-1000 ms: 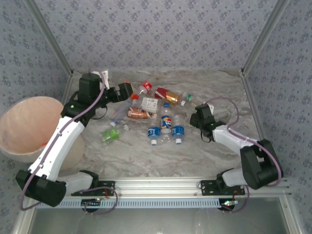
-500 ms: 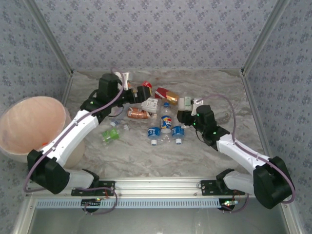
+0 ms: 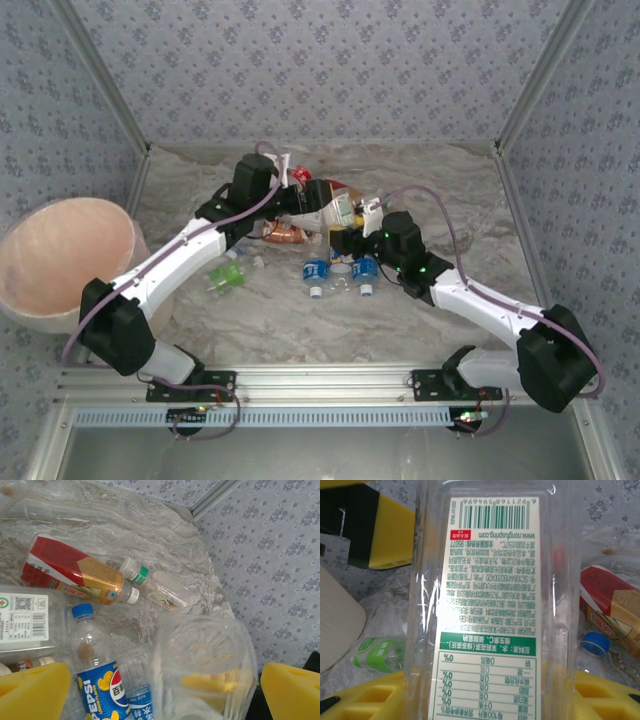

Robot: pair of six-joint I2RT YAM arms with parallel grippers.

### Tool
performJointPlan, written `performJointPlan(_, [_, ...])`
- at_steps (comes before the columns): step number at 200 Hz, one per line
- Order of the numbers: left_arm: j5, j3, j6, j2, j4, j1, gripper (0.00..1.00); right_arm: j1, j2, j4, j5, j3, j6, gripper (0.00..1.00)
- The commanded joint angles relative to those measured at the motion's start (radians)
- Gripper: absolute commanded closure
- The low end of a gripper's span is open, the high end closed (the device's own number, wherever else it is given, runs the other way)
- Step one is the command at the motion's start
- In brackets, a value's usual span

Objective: Put the plastic bottles in the bin

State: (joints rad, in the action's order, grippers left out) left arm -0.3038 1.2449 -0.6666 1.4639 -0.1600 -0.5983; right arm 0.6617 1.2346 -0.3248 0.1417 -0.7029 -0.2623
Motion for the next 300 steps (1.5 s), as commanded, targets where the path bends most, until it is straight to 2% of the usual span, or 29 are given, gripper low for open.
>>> performJointPlan(1, [-0.046, 0.026, -0.026, 0.020, 0.087, -0.017, 0.02, 0.027, 0.015, -0.042, 0.039, -0.059, 0.029, 0.49])
performJointPlan(49, [-0.011, 0.011, -0.014, 0.027, 0.079, -0.037, 0.03, 0.042, 0.040, -0.034, 0.054, -0.107, 0.006, 0.49])
performJointPlan(125, [-0.031, 0.033, 0.010, 0.041, 0.041, -0.038, 0.38, 0.044, 0.054, -0.005, 0.085, -0.142, -0.002, 0.46])
performJointPlan(158, [-0.044, 0.039, 0.019, 0.039, 0.043, -0.038, 0.45, 0.044, 0.051, 0.033, 0.131, -0.156, 0.000, 0.40])
performJointPlan(192, [-0.029, 0.043, 0.031, 0.030, 0.038, -0.037, 0.46, 0.040, 0.037, 0.075, 0.158, -0.163, 0.024, 0.25])
performJointPlan(219, [0.028, 0.052, 0.050, 0.013, 0.007, -0.037, 0.46, 0.036, 0.010, 0.122, 0.203, -0.171, 0.055, 0.11])
performJointPlan(224, [0.040, 0.056, 0.057, 0.008, 0.000, -0.035, 0.46, 0.036, 0.002, 0.128, 0.203, -0.168, 0.059, 0.02])
performJointPlan(227, [0.049, 0.057, 0.061, 0.004, -0.007, -0.036, 0.46, 0.036, -0.004, 0.130, 0.203, -0.167, 0.060, 0.00])
performJointPlan(249, [0.136, 0.069, 0.105, -0.039, -0.046, -0.035, 0.46, 0.030, -0.070, 0.098, 0.177, -0.128, 0.063, 0.00])
performJointPlan(273, [0.252, 0.070, 0.140, -0.094, -0.088, -0.027, 0.46, 0.019, -0.161, -0.042, 0.109, -0.036, 0.033, 0.00])
performJointPlan(300, [0.403, 0.064, 0.168, -0.172, -0.149, -0.003, 0.46, 0.003, -0.237, -0.144, -0.093, 0.058, -0.009, 0.00])
